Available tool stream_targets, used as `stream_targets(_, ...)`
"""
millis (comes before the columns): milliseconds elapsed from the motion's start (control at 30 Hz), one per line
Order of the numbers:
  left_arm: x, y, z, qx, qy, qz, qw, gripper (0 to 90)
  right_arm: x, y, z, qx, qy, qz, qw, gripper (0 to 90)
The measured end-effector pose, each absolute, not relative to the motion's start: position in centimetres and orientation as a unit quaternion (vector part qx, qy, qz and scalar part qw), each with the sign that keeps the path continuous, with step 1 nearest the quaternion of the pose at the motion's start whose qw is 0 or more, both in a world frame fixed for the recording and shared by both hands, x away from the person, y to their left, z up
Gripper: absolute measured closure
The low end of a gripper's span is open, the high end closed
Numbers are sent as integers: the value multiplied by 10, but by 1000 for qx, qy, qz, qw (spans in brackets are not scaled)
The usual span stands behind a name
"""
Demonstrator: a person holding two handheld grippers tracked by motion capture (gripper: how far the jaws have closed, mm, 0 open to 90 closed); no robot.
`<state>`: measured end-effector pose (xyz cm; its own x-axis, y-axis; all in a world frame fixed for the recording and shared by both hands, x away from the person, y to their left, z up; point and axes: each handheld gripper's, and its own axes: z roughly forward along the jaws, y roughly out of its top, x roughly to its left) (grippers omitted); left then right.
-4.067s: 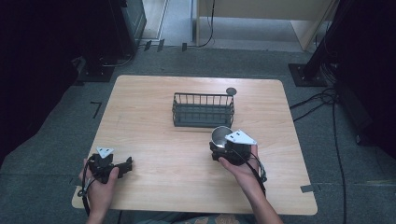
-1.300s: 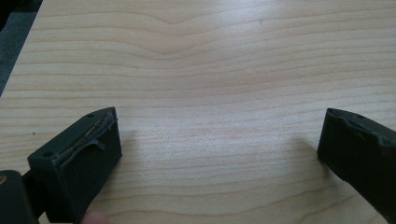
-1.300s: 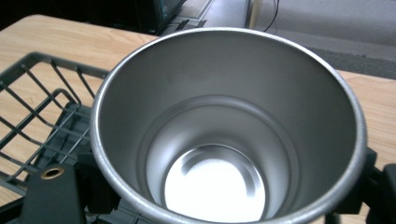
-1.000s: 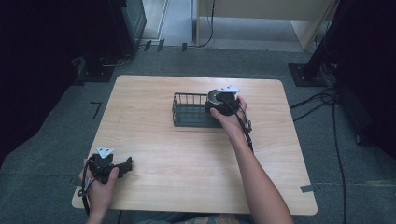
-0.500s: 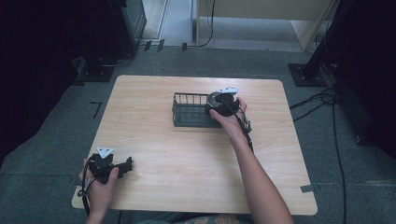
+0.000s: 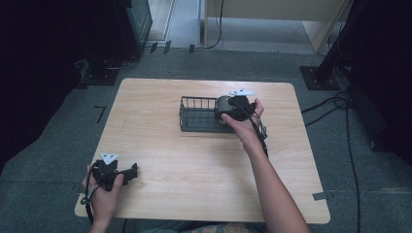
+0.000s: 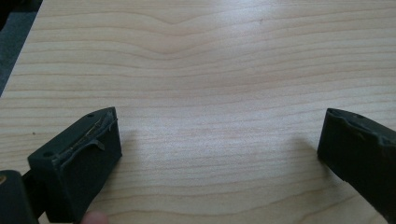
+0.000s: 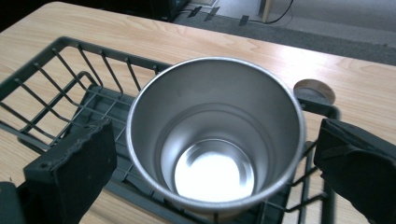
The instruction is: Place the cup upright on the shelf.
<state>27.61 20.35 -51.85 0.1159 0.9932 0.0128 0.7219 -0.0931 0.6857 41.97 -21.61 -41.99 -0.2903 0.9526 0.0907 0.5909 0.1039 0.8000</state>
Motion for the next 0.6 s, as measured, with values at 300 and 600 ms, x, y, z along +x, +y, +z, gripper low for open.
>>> stream_targets(300, 276, 203, -519, 696, 616, 250, 272, 0, 402, -228, -409, 543, 697, 398, 247, 0)
stream_targets(600, 276, 203, -519, 696, 616, 250, 272, 0, 384, -240, -405, 541, 694, 402, 253, 0)
